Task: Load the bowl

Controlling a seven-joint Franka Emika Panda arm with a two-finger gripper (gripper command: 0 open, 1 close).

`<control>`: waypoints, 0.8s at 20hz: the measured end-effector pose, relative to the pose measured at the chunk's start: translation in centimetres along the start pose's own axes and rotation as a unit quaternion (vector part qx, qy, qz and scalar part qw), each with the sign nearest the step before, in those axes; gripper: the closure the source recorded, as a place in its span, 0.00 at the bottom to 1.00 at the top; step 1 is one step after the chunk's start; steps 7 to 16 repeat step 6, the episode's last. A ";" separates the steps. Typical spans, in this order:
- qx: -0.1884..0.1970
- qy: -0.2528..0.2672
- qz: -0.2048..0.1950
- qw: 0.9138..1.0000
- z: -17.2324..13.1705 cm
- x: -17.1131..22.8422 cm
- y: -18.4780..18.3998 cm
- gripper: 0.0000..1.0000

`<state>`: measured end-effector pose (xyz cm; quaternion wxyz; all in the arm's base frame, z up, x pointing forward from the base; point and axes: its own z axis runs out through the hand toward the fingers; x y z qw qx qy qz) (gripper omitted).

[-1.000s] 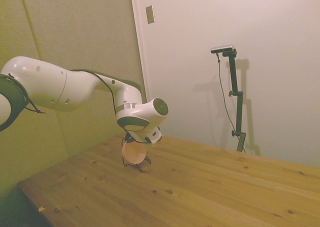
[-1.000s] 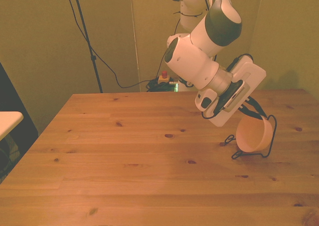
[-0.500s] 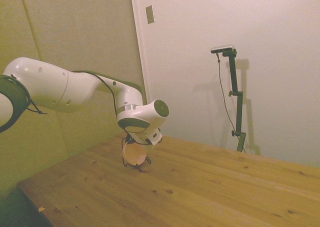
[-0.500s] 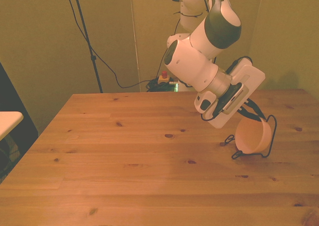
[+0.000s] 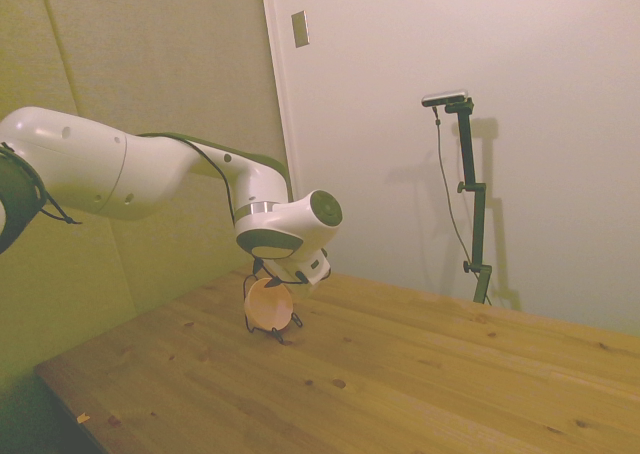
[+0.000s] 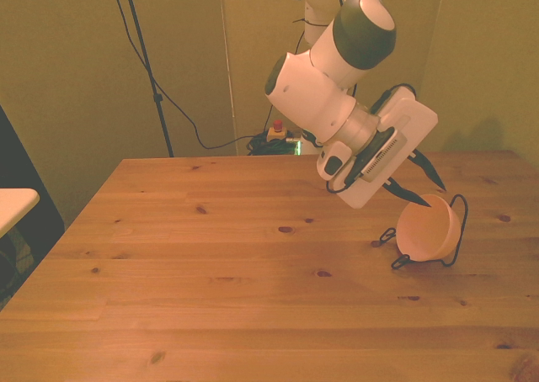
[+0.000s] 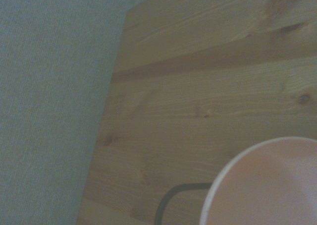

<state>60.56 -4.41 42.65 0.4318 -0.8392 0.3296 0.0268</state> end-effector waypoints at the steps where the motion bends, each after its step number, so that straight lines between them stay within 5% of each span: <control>1: -0.009 0.015 0.005 1.000 -1.0 -0.3 0.3 0.00; 6: -0.066 0.102 0.041 0.992 -4.7 -3.6 3.0 0.00; 16: -0.066 0.102 0.041 0.992 -4.7 -3.6 3.0 0.00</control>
